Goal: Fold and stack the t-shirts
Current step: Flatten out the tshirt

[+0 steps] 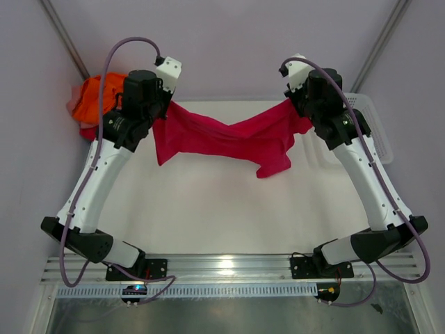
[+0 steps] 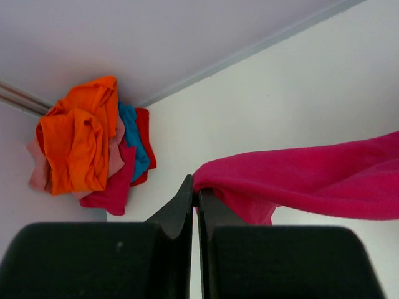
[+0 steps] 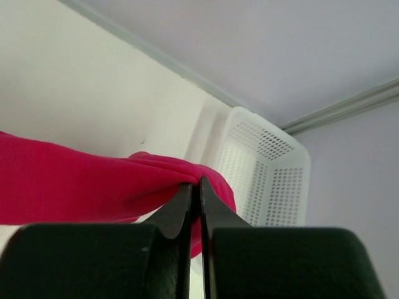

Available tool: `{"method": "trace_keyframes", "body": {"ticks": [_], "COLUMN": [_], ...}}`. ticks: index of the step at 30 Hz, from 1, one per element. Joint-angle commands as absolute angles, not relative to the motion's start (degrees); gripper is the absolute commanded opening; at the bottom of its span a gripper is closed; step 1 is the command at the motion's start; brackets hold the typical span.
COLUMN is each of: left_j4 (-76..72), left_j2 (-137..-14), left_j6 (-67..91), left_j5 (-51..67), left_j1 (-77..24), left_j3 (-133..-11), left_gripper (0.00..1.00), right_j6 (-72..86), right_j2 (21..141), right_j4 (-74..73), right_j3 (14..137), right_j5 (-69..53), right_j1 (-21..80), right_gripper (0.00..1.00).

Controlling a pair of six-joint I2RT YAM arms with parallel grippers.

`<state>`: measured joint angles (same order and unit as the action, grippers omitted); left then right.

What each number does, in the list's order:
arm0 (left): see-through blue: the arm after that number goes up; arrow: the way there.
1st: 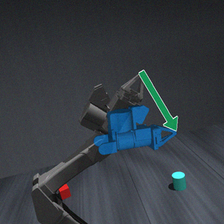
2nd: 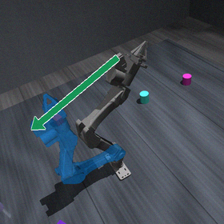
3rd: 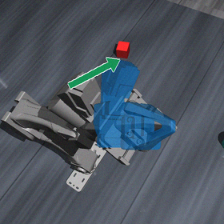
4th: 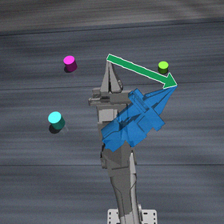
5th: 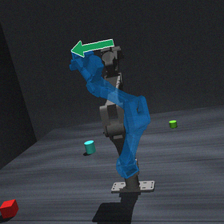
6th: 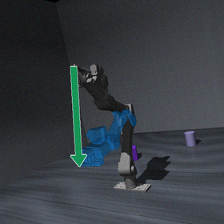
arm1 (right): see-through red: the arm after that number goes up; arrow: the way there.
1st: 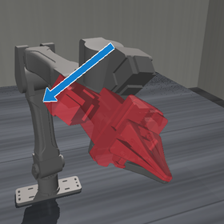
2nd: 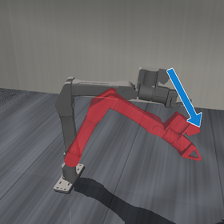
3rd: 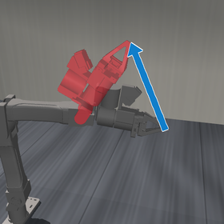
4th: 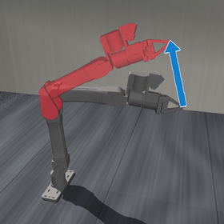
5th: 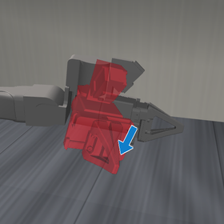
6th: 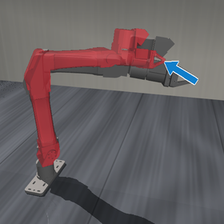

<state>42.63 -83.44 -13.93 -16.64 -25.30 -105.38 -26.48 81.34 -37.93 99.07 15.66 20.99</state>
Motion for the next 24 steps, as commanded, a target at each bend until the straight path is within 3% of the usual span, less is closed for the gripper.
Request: {"method": "trace_keyframes", "body": {"ticks": [1, 5, 10, 16, 24], "left_j4": [35.0, 29.9, 24.3, 17.3, 20.0], "left_j2": [-83.0, -87.5, -98.1, -106.9, -111.5], "left_j6": [-12.9, -11.2, -9.8, -9.3, -8.2], "left_j5": [-19.9, -21.2, -26.1, -28.5, -27.7], "left_j1": [-24.0, -23.2, -22.1, -19.7, -15.6], "left_j3": [-101.8, -99.6, -102.2, -107.0, -122.2], "left_gripper": [0.0, 0.0, 0.0, 0.0, 0.0], "right_j6": [-23.2, -23.4, -26.4, -28.0, -28.7], "right_j2": [78.7, 81.5, 88.7, 96.9, 106.4], "right_j4": [-41.7, -35.9, -23.8, -16.2, -15.1], "right_j3": [104.2, 103.5, 101.3, 103.4, 119.3], "right_j5": [9.8, 14.3, 29.2, 31.8, 33.2], "right_j1": [21.2, 21.2, 21.1, 21.1, 21.1], "right_gripper": [0.05, 0.05, 0.05, 0.04, 0.04]}}
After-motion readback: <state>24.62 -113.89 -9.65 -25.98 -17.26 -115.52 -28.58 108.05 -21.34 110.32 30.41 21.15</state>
